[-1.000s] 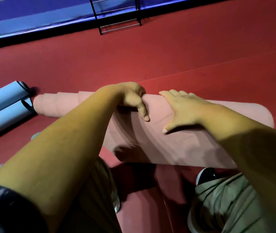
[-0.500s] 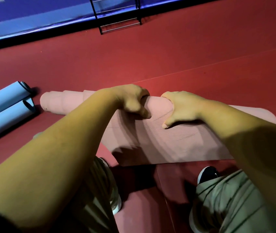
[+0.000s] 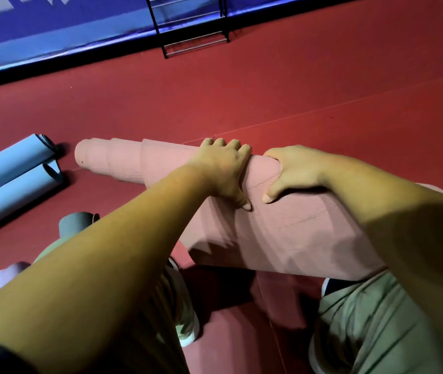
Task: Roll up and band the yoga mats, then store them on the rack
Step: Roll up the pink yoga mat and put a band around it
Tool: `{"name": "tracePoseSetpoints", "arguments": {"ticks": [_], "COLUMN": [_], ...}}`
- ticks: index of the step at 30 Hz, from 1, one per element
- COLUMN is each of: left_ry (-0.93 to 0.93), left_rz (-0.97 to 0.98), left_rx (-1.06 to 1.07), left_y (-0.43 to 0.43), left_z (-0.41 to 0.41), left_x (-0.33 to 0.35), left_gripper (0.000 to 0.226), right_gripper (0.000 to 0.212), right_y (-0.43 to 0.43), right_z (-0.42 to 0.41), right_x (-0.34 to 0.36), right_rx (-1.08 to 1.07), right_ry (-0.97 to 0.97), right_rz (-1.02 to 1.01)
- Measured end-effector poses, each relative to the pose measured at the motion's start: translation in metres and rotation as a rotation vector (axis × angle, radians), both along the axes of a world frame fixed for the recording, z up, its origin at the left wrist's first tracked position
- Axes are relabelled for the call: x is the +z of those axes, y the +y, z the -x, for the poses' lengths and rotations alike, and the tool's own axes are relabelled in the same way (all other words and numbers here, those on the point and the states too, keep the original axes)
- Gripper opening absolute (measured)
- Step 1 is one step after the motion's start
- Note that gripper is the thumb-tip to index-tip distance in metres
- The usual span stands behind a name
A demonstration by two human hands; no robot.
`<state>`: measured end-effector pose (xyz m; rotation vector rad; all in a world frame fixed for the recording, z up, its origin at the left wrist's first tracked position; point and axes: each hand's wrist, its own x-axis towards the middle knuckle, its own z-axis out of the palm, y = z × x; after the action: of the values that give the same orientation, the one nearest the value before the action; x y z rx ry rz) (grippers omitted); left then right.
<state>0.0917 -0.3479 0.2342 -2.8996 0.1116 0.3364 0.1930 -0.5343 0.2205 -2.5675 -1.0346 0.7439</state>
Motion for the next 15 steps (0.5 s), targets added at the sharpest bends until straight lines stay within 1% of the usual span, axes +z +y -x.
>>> {"name": "tracePoseSetpoints", "arguments": {"ticks": [5,12,14,15], "left_ry": [0.038,0.096,0.130,0.145], "left_rz": [0.100,0.167,0.193,0.207], "left_rx": [0.041,0.073,0.110,0.132], "left_y": [-0.001,-0.003,-0.001,0.001], "left_z": [-0.009,-0.020,-0.022,-0.024], "left_x": [0.001,0.006,0.009,0.011], "left_gripper": [0.123,0.109,0.103,0.099], "right_gripper": [0.079,0.096,0.104,0.111], "right_y": [-0.006,-0.015,-0.014,-0.014], "right_z": [-0.001,0.000,0.002,0.002], "right_x": [-0.002,-0.002,-0.002,-0.003], "right_rx": [0.002,0.036,0.056,0.072], "right_ry": [0.030,0.035,-0.003,-0.053], "right_rz": [0.012,0.063,0.076,0.090]}}
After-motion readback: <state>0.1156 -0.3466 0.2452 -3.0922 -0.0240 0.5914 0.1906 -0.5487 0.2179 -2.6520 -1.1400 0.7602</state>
